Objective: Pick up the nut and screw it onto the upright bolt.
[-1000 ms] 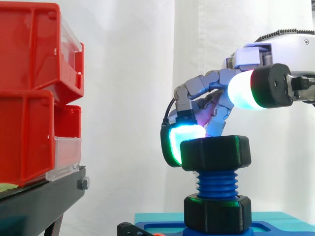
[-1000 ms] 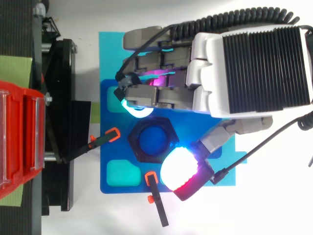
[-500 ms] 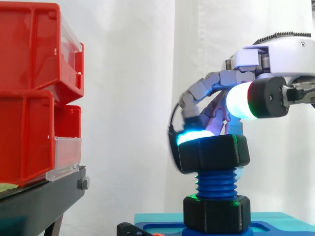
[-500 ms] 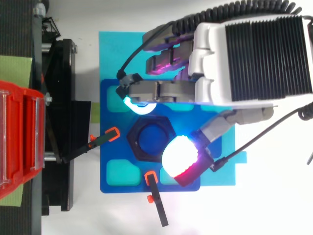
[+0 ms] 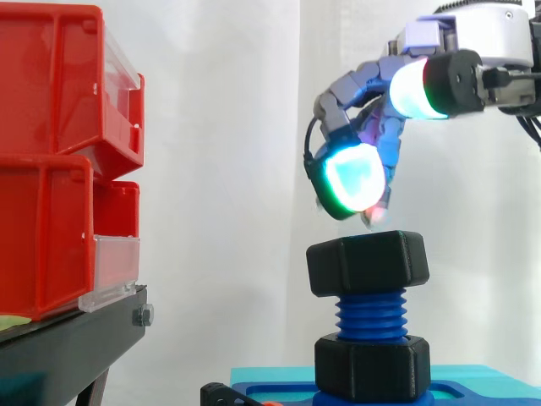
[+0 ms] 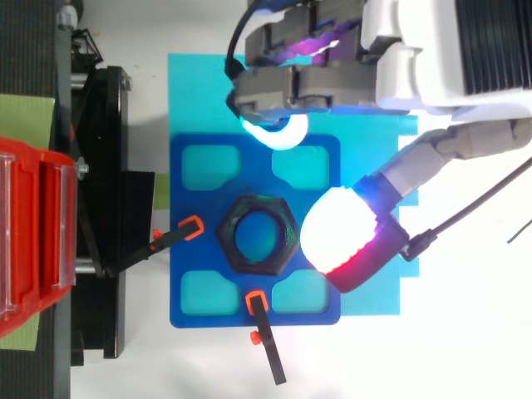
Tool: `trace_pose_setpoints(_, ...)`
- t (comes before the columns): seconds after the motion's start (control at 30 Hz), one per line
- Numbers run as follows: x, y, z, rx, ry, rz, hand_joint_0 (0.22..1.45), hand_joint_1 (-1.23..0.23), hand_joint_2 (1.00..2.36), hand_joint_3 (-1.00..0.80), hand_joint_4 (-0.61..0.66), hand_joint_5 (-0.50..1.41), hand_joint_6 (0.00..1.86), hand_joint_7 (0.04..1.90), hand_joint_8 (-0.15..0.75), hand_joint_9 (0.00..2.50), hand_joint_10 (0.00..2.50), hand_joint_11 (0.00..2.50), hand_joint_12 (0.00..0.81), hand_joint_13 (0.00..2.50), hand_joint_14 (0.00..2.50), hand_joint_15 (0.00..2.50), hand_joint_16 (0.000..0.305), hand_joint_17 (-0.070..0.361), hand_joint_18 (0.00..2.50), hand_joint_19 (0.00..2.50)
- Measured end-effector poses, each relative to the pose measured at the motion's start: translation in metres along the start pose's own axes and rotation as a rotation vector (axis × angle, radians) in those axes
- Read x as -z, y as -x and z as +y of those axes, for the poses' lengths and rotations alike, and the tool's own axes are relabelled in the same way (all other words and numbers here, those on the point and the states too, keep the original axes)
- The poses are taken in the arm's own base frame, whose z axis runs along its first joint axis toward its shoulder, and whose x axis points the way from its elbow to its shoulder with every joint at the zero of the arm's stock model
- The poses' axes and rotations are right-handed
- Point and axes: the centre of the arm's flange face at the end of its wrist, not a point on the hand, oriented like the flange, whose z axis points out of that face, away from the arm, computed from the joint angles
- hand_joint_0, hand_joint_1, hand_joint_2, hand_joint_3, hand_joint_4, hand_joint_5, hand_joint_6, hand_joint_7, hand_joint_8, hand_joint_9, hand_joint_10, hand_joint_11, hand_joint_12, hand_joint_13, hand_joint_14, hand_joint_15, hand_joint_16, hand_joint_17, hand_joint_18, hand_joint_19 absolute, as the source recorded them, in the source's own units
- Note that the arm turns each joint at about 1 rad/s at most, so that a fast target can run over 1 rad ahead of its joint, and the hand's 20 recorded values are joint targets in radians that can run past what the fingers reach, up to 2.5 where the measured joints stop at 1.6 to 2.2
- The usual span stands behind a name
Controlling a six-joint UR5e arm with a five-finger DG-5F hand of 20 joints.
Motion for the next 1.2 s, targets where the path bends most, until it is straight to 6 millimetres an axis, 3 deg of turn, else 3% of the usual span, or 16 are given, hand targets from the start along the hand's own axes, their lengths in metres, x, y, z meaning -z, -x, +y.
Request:
trace_pose_setpoints(0.23,-0.009,-0.004,0.006,0.007,0.011,-0.034,0.50,-0.11,1.00,-0.50,0.22,-0.07,0.50,0.81,0.182,1.02,0.00,0.00,0.182,0.70,0.00,0.00,0.023,0.052,0.49,0.18)
trace_pose_setpoints(0.47,-0.021,-0.028,0.025,0.002,0.029,-0.082,0.50,-0.09,1.00,-0.50,0.19,-0.09,0.50,0.70,0.170,0.94,0.00,0.00,0.188,0.65,0.00,0.00,0.025,0.057,0.44,0.15)
trace_pose_setpoints(0.87,-0.040,-0.056,0.060,-0.038,0.047,-0.095,0.49,-0.09,1.00,-0.50,0.20,-0.10,0.50,0.69,0.178,0.87,0.00,0.00,0.199,0.61,0.00,0.00,0.026,0.059,0.38,0.14)
trace_pose_setpoints(1.2,-0.043,-0.067,0.069,-0.030,0.056,-0.068,0.49,-0.09,1.00,-0.50,0.20,-0.10,0.50,0.78,0.199,0.87,0.00,0.00,0.209,0.60,0.00,0.00,0.025,0.055,0.37,0.11)
